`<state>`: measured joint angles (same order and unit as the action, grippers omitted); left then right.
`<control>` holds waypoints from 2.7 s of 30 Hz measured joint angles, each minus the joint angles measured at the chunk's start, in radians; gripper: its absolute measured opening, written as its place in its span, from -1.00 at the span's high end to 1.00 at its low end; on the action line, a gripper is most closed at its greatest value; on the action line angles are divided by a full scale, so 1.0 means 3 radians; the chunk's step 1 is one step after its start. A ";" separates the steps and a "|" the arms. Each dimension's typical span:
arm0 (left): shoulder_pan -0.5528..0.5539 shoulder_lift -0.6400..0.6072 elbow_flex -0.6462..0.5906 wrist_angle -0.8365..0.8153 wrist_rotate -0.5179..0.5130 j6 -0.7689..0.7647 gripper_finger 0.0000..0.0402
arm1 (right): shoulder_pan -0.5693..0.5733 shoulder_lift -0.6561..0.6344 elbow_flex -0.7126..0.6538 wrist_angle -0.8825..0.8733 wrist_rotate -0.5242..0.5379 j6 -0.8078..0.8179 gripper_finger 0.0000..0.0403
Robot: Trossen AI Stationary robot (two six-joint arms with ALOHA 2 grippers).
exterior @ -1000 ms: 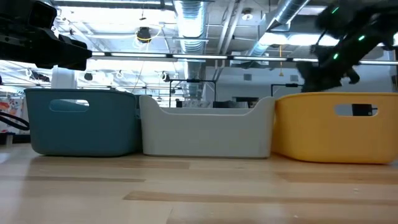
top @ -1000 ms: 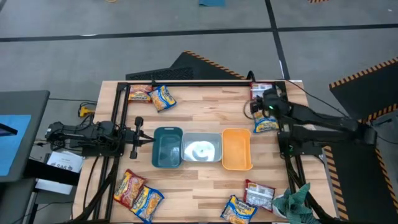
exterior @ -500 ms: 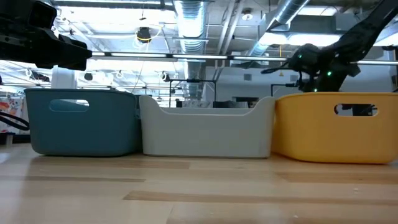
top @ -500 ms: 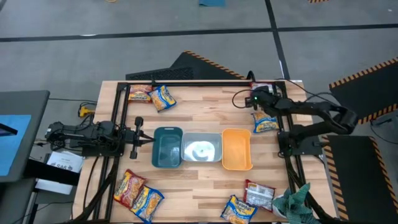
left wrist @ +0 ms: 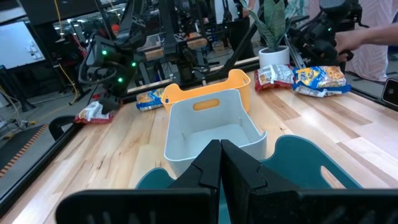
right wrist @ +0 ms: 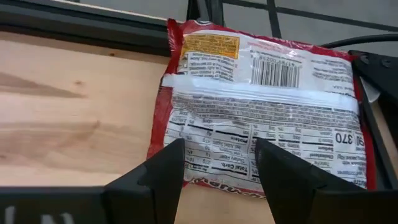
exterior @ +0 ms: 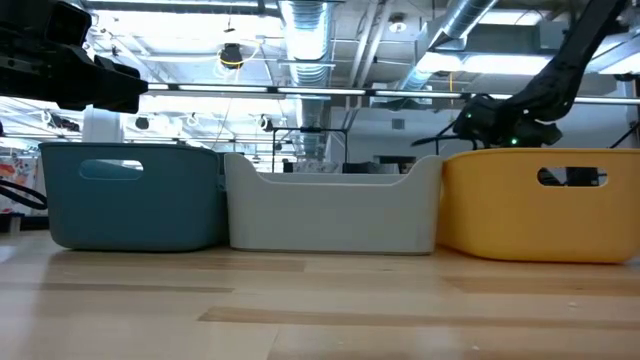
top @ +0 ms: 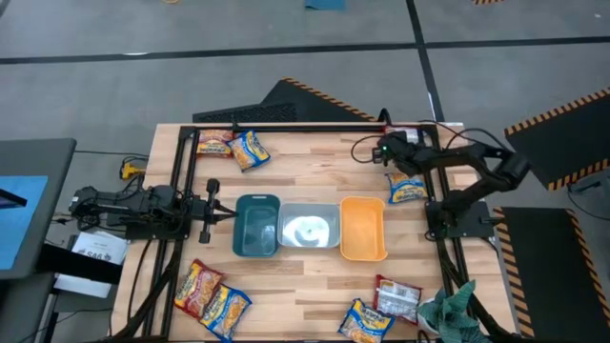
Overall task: Sort Maruchan noodles
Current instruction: Put the top right red noodle pack into the yellow bin
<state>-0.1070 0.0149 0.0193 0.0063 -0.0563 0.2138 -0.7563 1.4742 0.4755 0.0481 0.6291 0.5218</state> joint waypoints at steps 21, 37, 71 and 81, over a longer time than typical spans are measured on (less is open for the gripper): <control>0.0000 0.0000 0.0000 0.0000 -0.0004 0.0000 1.00 | 0.0392 -0.0221 0.0173 -0.0568 0.0063 -0.0211 0.97; 0.0000 0.0000 0.0000 0.0000 -0.0009 0.0000 1.00 | 0.1642 -0.1919 0.0177 -0.0668 -0.0310 -0.0439 0.97; 0.0000 0.0000 0.0000 0.0000 -0.0012 0.0000 1.00 | 0.3715 -0.1583 0.0566 -0.1696 -0.0697 0.0765 0.46; 0.0000 -0.0001 0.0000 0.0000 -0.0011 0.0000 1.00 | 0.3408 -0.1622 0.0701 -0.1338 -0.0088 -0.0074 -0.15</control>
<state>-0.1070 0.0147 0.0193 0.0063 -0.0597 0.2138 0.2662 0.9875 0.6857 -0.3533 0.6027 0.4995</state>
